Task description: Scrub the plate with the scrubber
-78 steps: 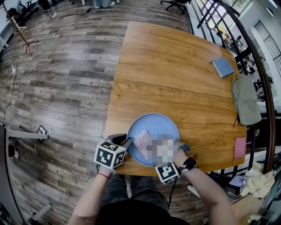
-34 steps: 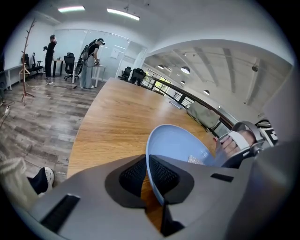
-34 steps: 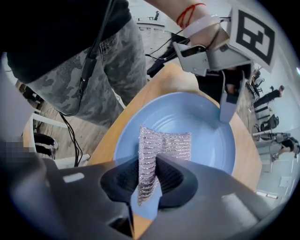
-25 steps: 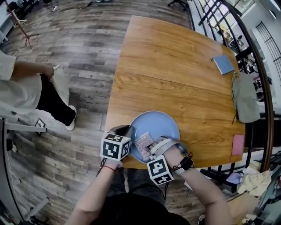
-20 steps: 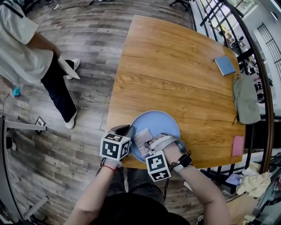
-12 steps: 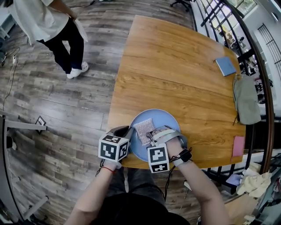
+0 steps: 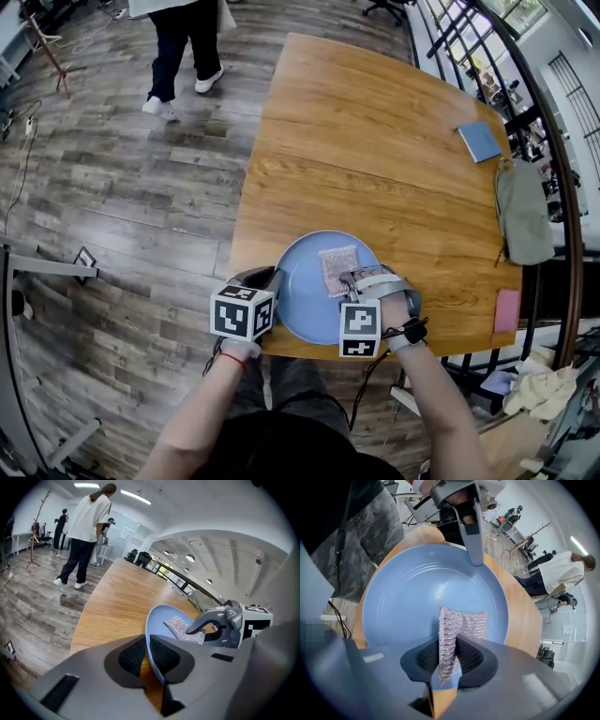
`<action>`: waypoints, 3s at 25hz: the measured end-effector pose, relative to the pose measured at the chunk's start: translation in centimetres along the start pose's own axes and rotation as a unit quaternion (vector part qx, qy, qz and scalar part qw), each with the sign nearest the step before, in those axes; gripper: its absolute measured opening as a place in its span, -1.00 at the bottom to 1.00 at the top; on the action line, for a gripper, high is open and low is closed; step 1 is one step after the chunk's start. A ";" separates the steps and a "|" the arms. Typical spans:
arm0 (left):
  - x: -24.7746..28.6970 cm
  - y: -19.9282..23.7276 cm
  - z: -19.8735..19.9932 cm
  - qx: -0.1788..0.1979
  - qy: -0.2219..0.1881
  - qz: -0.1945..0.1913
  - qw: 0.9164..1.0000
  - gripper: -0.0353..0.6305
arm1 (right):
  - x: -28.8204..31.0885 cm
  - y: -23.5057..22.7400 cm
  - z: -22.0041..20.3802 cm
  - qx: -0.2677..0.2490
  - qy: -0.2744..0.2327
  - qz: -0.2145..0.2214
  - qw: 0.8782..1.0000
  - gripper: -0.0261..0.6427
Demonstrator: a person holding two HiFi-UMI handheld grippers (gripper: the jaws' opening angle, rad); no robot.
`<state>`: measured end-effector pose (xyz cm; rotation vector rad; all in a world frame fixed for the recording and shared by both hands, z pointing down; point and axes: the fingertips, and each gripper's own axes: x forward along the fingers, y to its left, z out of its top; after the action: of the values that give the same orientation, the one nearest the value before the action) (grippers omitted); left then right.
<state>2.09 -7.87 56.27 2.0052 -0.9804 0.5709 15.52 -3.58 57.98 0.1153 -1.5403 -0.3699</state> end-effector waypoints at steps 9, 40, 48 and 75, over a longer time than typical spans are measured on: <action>0.2 0.4 0.6 0.000 -0.002 0.005 1.000 -0.83 | -1.9 5.6 -1.3 0.005 0.030 0.063 0.998 -0.66; -0.3 1.9 1.4 0.000 -0.007 -0.018 1.000 -0.84 | 0.5 -2.4 8.7 -0.152 -0.085 0.020 0.985 -0.67; -1.4 2.9 1.3 -0.009 -0.019 0.009 1.000 -0.79 | 1.5 -6.5 8.4 -0.012 -0.076 -0.061 0.995 -0.67; -1.6 2.9 0.8 -0.024 -0.033 0.042 0.998 -0.76 | -0.8 -1.5 -2.2 0.141 0.032 0.031 0.989 -0.66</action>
<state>-1.17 -8.88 56.12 1.9581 -1.1122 0.5252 17.43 -5.06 56.73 0.2970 -1.5210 -0.0965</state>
